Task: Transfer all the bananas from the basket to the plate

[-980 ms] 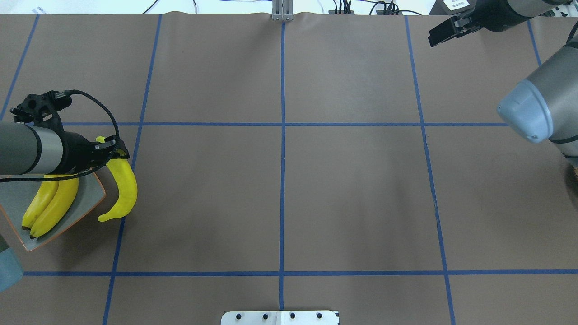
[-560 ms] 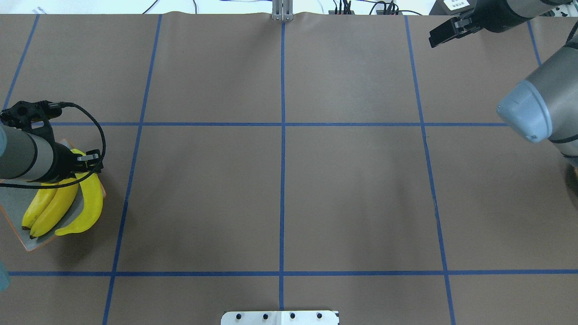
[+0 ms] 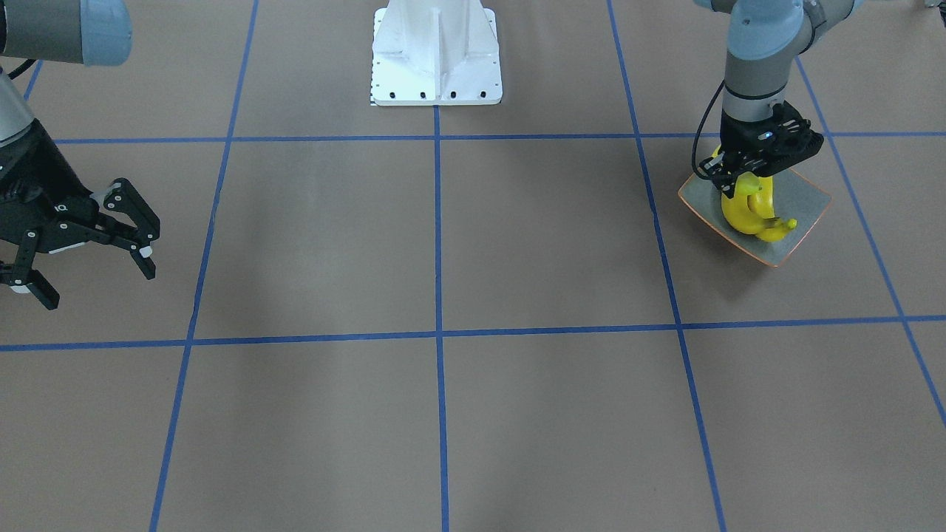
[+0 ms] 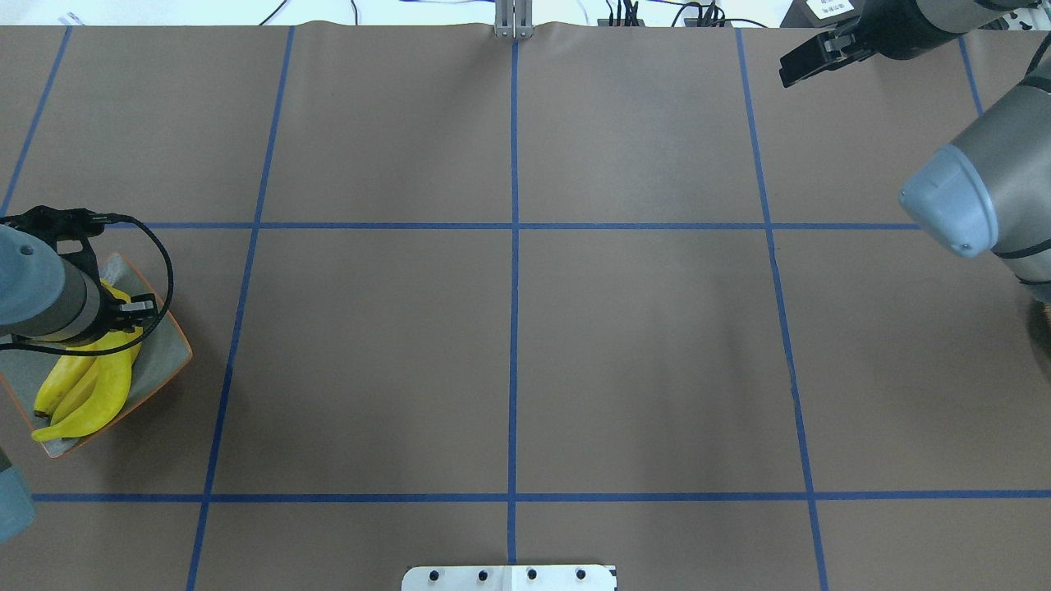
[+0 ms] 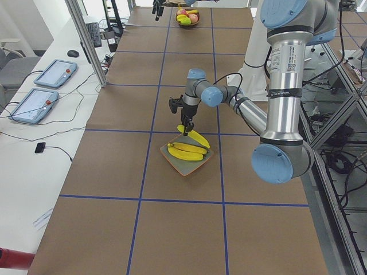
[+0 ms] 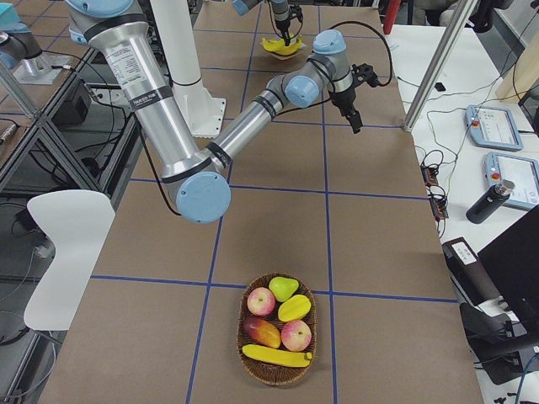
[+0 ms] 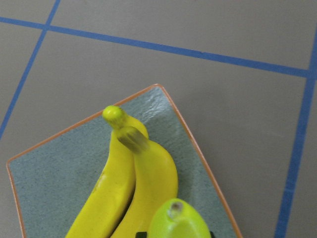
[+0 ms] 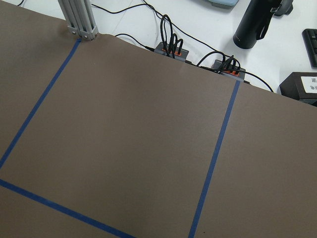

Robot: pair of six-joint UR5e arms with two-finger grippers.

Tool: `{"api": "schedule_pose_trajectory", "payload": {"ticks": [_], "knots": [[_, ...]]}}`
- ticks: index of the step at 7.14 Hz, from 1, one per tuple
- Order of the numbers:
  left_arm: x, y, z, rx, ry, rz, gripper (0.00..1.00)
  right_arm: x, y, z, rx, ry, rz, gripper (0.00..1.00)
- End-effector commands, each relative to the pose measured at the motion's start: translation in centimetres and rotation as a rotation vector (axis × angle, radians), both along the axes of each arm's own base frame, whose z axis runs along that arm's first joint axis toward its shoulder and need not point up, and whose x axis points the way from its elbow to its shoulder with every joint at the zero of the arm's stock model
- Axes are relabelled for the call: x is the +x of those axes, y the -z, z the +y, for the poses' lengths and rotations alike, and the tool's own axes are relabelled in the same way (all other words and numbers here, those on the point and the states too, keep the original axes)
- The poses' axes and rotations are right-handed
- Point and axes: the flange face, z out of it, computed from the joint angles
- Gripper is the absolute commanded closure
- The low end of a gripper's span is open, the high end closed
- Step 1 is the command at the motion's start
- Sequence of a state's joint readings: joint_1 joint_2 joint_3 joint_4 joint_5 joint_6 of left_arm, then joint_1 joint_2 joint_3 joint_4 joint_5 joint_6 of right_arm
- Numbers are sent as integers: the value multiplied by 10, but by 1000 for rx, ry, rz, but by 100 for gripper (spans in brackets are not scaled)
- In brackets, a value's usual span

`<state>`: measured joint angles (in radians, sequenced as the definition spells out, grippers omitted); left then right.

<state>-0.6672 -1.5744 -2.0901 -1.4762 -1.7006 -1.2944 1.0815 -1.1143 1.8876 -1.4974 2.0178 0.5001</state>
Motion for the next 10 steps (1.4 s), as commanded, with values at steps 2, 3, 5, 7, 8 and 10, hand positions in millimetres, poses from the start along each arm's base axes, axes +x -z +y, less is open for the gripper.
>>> {"api": "schedule_pose_trajectory", "payload": {"ticks": [2,3,5,7,8,10], "knots": [[13,-10,-7,46,-134,-43,0,0,0,-1,0,-2,1,0],[13,-7,-9,52,-136,-41,0,0,0,-1,-1,-3,0,0],[-9,26,-20,140,-180,-5,0,0,-2,0,-8,-5,-1,0],[-35,66,-20,215,-181,51,0,-6,-32,8,-3,7,-3,0],[-40,85,-19,242,-176,88,0,10,-54,7,-20,-13,9,0],[-52,123,-10,280,-183,186,0,56,-90,5,-16,-23,62,0]]}}
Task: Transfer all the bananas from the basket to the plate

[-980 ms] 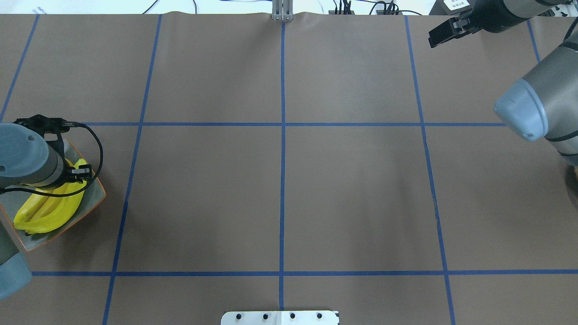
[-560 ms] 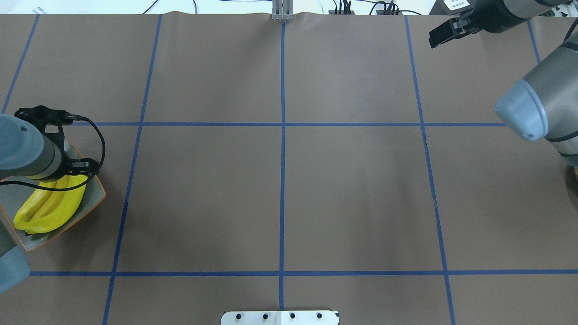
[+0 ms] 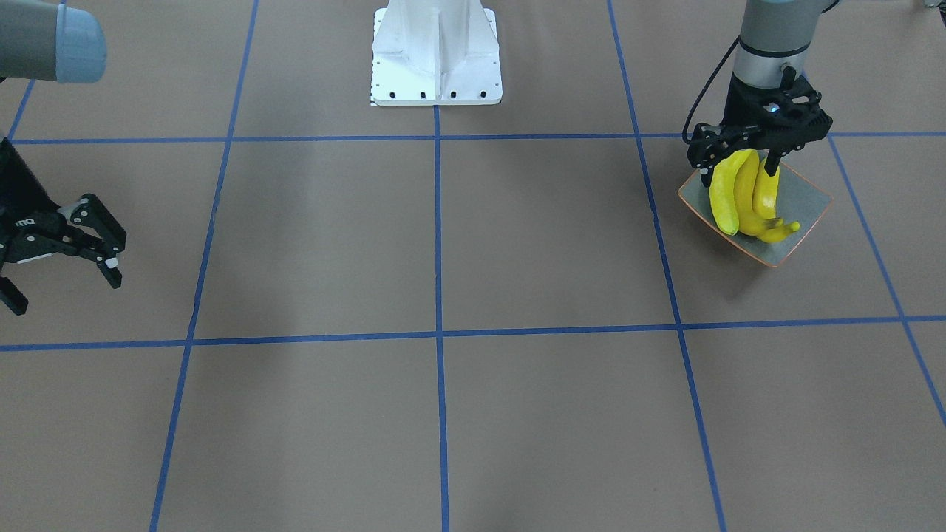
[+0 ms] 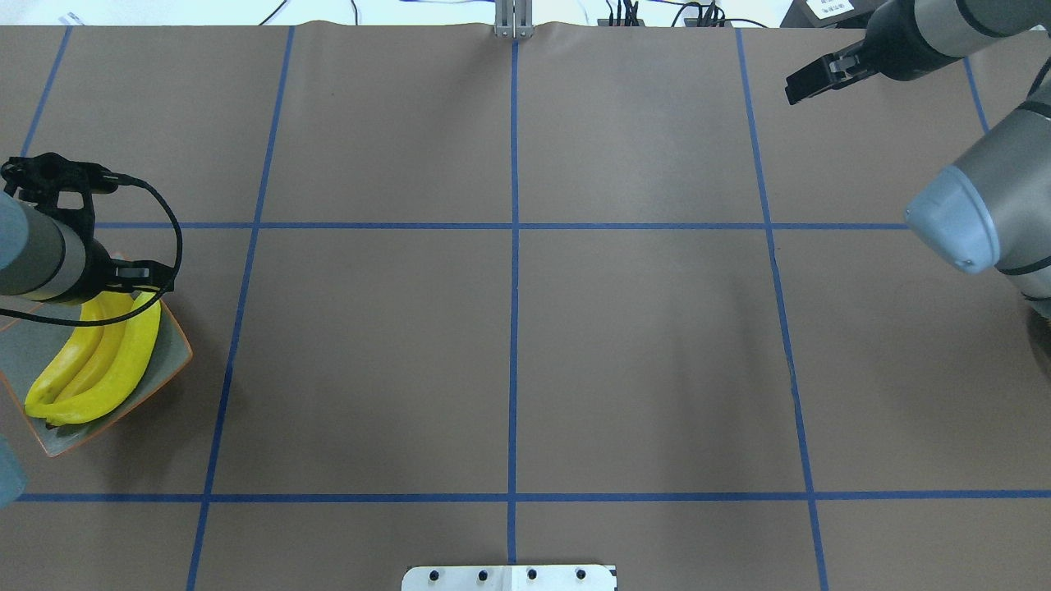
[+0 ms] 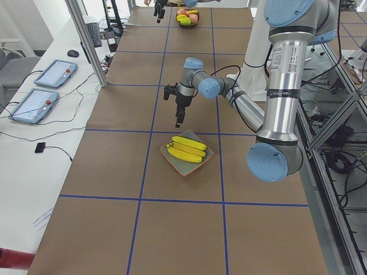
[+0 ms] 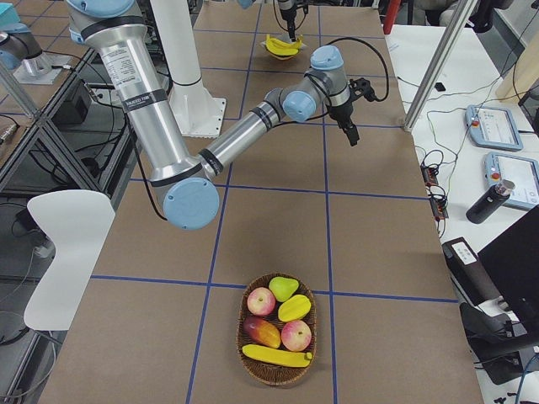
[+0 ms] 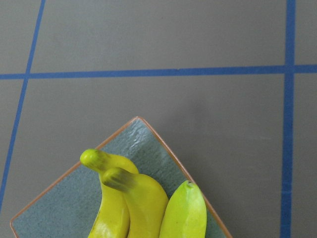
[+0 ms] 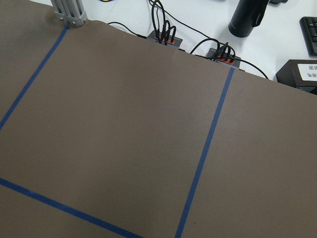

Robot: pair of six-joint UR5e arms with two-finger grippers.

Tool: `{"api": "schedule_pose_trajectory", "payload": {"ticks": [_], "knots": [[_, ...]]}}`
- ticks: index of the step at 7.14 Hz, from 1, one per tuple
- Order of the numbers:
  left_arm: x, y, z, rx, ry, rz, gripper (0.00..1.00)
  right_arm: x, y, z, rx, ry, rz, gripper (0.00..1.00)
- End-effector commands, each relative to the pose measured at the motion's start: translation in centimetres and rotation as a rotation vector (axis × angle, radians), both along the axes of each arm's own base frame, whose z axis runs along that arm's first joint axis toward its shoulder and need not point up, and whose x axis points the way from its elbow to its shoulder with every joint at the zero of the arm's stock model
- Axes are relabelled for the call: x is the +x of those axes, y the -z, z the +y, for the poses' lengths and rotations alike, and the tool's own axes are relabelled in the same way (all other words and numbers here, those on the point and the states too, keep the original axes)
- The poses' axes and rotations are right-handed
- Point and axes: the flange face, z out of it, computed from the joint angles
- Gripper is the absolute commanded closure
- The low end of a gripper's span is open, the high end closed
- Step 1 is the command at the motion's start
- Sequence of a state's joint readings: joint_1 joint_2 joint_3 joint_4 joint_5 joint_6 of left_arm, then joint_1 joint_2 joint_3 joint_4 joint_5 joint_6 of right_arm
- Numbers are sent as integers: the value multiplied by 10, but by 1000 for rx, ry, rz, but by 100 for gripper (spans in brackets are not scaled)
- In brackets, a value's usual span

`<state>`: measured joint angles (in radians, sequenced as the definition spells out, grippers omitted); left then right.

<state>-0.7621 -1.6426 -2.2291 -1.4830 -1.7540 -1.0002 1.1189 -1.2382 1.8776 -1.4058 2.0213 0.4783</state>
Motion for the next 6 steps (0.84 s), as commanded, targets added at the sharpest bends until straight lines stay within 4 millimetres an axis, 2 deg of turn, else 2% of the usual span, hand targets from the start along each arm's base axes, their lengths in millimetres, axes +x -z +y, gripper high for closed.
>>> {"api": "schedule_pose_trajectory", "payload": {"ticks": [1,3,5,6], "knots": [[-9,34,6,36,-10,78,0,62,-47,3,24,42,59,0],[-8,38,5,46,-11,88,0,149,-110,26,63,153,86,0],[-5,42,3,49,-8,96,0,210,-191,53,25,192,126,0],[-4,42,2,47,-7,97,0,241,-227,55,-27,161,123,0]]}}
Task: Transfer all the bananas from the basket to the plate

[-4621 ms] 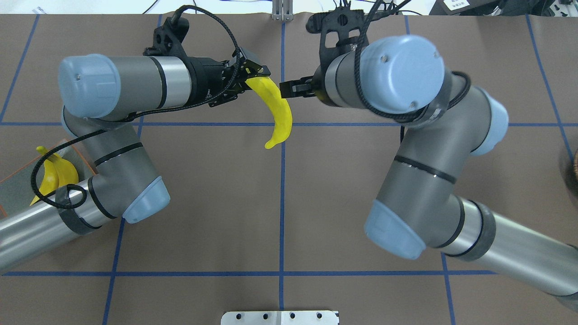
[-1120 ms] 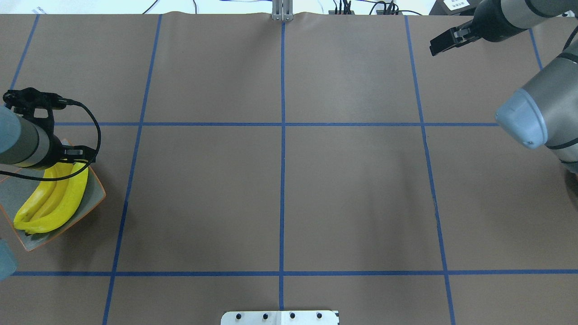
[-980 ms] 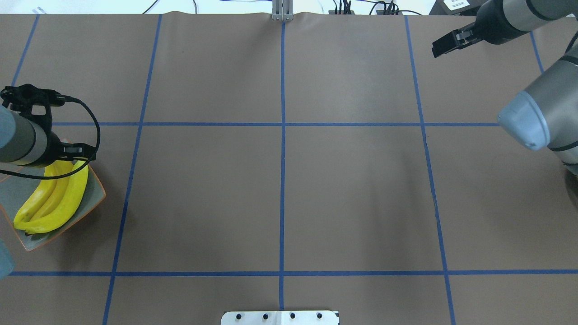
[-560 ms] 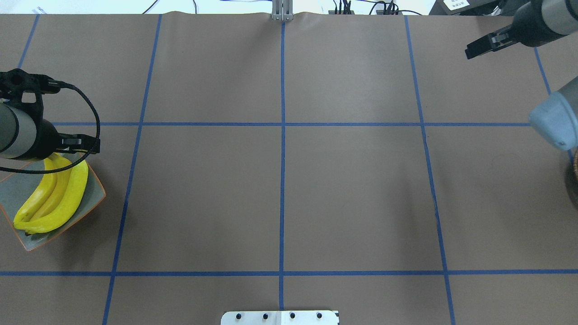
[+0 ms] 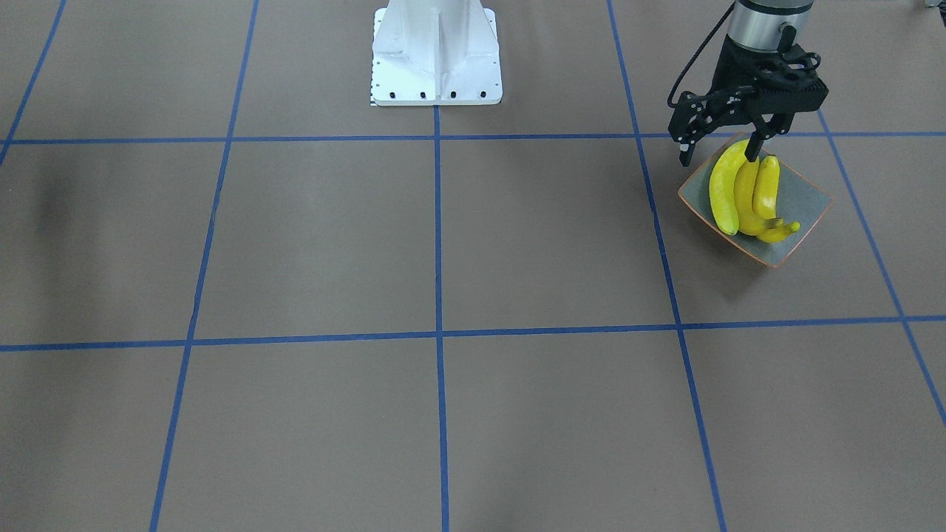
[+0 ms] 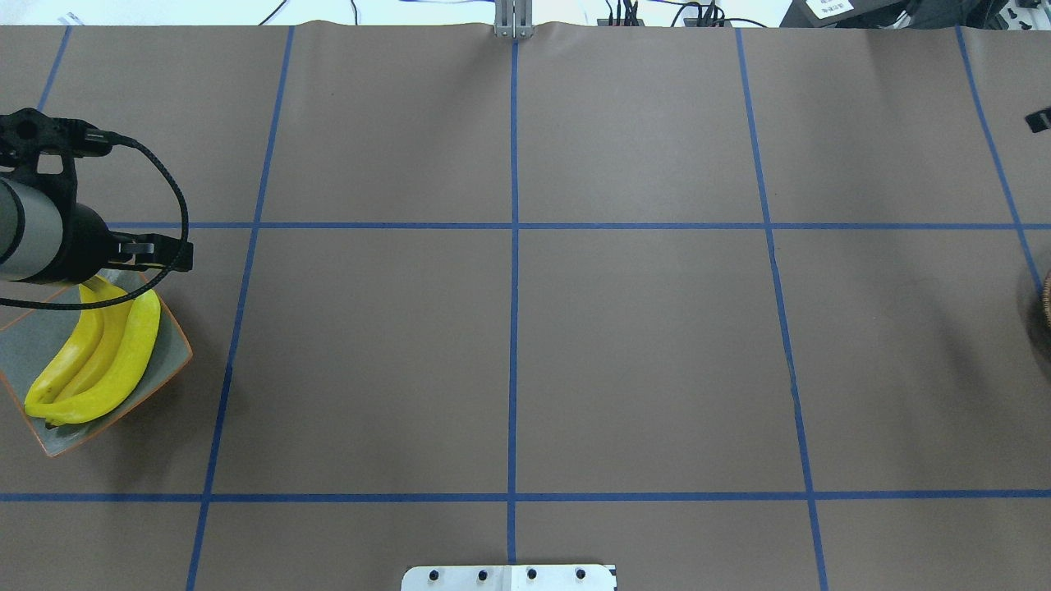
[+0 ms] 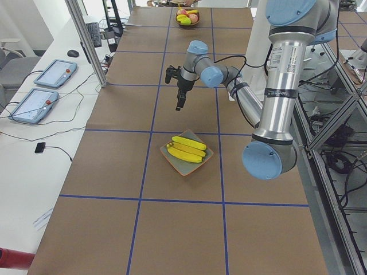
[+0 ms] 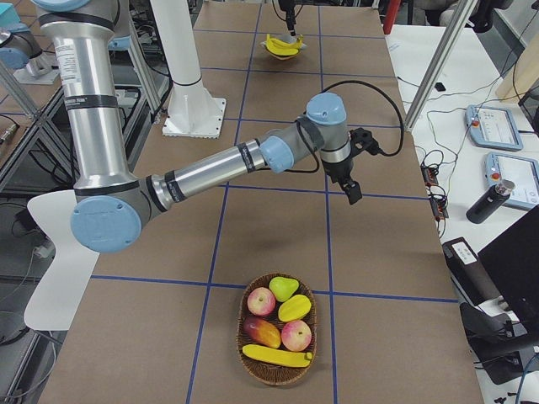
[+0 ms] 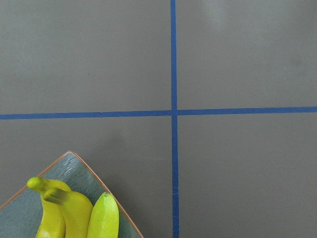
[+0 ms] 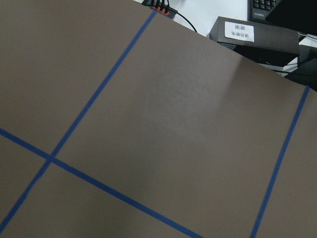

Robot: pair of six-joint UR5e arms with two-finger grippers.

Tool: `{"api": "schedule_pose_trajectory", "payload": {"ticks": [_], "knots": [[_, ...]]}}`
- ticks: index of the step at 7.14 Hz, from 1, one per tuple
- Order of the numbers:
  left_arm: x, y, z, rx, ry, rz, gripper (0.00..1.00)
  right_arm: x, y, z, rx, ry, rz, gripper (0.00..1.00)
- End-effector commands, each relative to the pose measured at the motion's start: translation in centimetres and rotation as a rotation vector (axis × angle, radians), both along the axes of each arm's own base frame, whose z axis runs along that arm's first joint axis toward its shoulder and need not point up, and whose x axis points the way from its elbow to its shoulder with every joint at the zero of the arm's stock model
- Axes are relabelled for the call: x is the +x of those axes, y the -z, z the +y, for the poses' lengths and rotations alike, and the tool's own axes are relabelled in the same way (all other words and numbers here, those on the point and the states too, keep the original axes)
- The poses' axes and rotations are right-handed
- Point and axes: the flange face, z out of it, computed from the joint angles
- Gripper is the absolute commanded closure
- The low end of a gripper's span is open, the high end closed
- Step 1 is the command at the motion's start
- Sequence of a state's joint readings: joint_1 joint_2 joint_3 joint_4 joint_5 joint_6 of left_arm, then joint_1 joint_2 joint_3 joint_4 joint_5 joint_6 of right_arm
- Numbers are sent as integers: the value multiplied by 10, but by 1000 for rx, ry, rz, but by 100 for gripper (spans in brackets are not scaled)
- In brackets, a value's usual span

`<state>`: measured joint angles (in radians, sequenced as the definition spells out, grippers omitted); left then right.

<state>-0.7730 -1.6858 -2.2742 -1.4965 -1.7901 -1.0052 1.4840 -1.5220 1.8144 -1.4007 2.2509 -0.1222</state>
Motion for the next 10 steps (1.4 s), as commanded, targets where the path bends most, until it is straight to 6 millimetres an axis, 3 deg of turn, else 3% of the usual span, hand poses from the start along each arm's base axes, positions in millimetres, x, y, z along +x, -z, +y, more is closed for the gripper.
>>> {"api": "schedule_pose_trajectory", "payload": {"ticks": [1,2,3,4,5,8,10], "knots": [[3,1,-1,-2,1,4,0,69,-96,14,-139,-72,5,0],[4,1,-1,-2,0,4,0,93,-124,17,-192,-124,1,0],[6,-1,-2,-5,-1,2,0,105,-152,22,-248,-191,-18,0],[6,-1,-2,-4,-2,2,0,106,-197,24,-252,-207,-26,2],[6,-1,-2,-5,-1,2,0,104,-223,24,-248,-222,-42,3],[6,-1,-2,-5,-1,2,0,103,-283,43,-248,-221,-37,12],[5,0,-1,-4,-1,3,0,101,-301,49,-279,-220,-32,28]]}}
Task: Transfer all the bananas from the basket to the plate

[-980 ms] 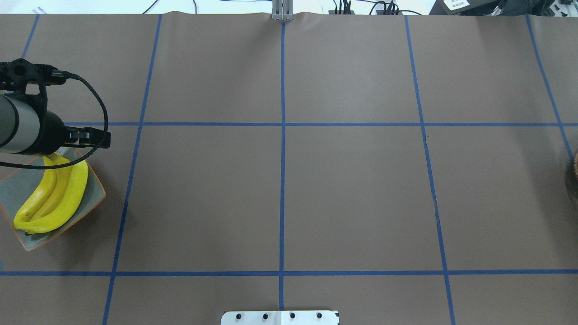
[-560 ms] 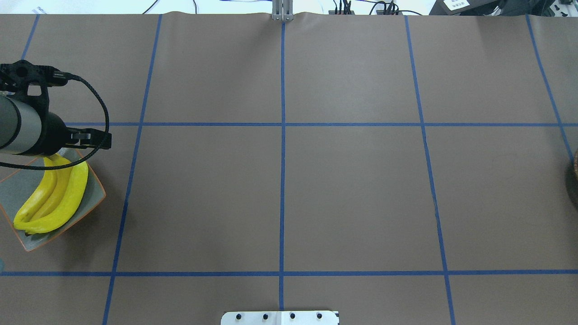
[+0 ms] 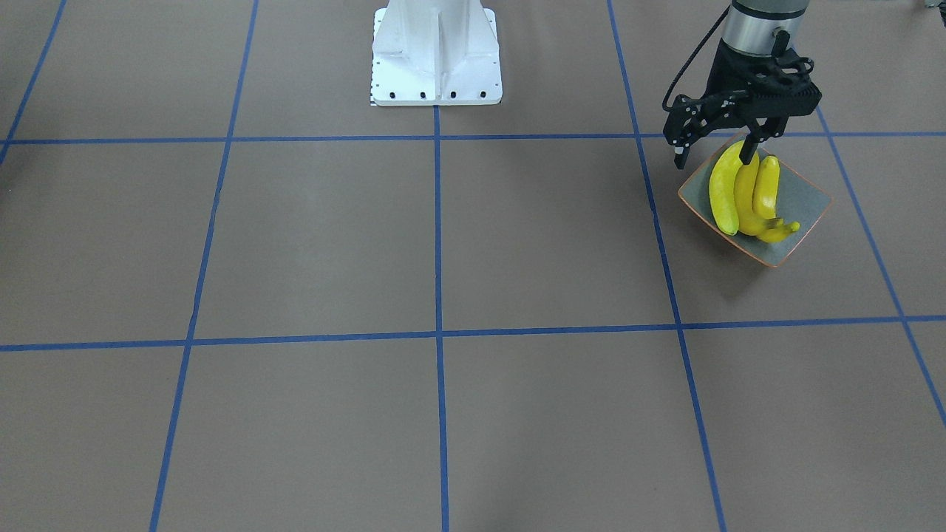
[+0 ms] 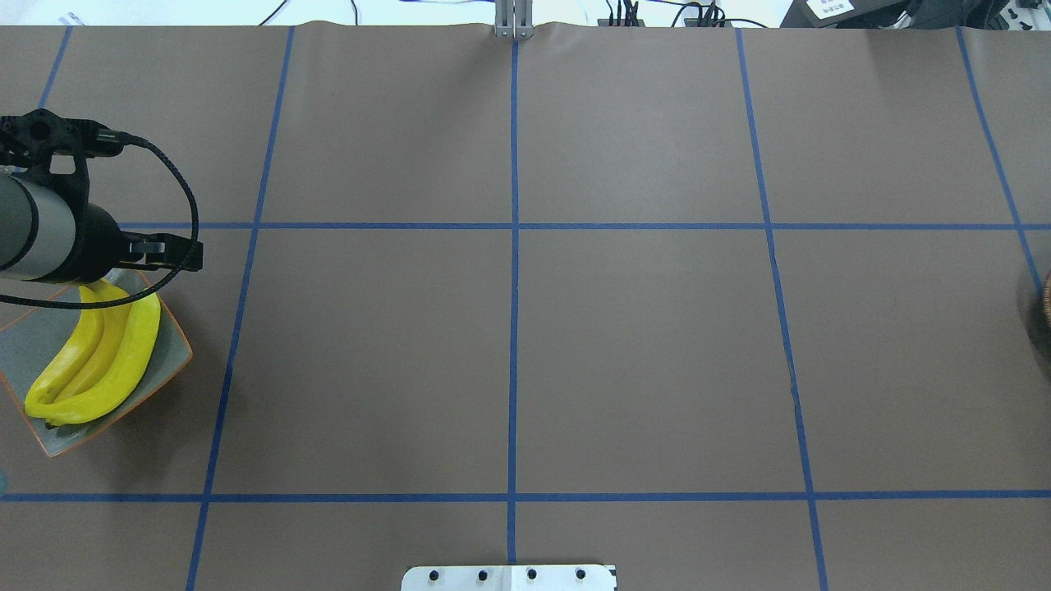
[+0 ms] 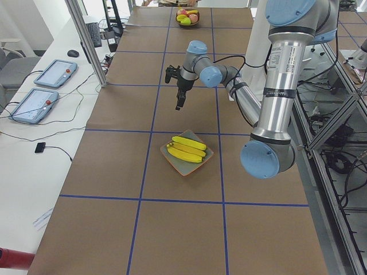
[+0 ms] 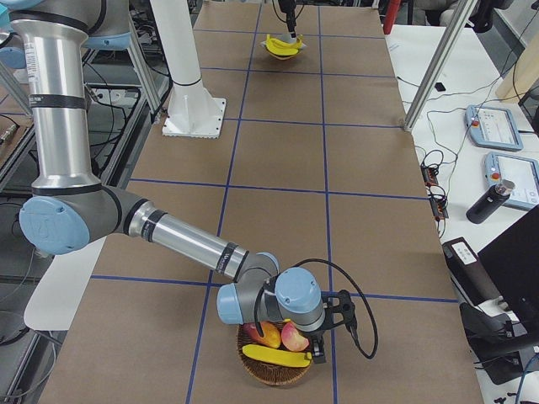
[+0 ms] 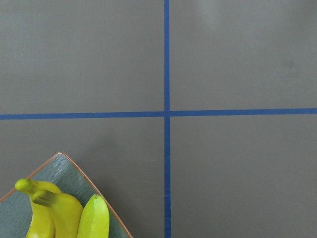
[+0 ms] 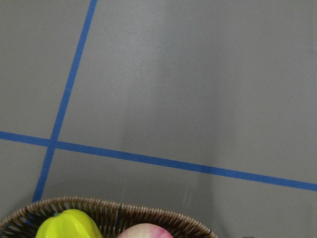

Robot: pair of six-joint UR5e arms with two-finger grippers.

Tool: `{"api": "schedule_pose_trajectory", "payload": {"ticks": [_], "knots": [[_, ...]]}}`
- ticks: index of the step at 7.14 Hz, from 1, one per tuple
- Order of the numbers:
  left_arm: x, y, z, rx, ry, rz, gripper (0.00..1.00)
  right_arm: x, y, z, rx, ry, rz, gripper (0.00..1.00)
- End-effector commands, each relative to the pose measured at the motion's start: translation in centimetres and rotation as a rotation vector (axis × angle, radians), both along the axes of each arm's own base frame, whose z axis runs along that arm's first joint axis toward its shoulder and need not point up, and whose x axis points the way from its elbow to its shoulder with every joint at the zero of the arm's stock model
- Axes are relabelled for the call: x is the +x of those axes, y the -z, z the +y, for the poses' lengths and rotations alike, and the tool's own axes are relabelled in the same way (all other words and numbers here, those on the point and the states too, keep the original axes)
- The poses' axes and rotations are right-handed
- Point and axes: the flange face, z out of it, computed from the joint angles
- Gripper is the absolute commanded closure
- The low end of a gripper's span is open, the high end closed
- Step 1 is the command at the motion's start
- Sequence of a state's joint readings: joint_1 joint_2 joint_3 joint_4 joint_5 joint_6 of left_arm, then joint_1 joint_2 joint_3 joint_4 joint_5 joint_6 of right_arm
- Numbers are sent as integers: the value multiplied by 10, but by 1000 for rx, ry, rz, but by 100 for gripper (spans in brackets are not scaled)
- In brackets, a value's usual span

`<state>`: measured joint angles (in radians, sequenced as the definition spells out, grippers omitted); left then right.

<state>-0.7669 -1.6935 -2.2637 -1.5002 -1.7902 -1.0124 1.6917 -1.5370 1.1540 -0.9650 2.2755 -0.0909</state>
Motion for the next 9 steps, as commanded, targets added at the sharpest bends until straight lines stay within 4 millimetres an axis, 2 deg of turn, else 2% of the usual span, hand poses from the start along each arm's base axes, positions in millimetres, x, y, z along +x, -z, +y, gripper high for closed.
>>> {"api": "schedule_pose_trajectory", "payload": {"ticks": [1,5,7,9], "knots": [[0,0,0,0,0,0,0,-1,-19,10,-31,1,2,38],[1,0,0,-1,-1,-1,0,1,-35,15,-57,-3,54,40],[0,0,0,0,-1,0,0,-10,-47,16,-24,15,72,41],[0,0,0,0,-1,0,0,-23,-41,7,-16,34,58,45]]}}
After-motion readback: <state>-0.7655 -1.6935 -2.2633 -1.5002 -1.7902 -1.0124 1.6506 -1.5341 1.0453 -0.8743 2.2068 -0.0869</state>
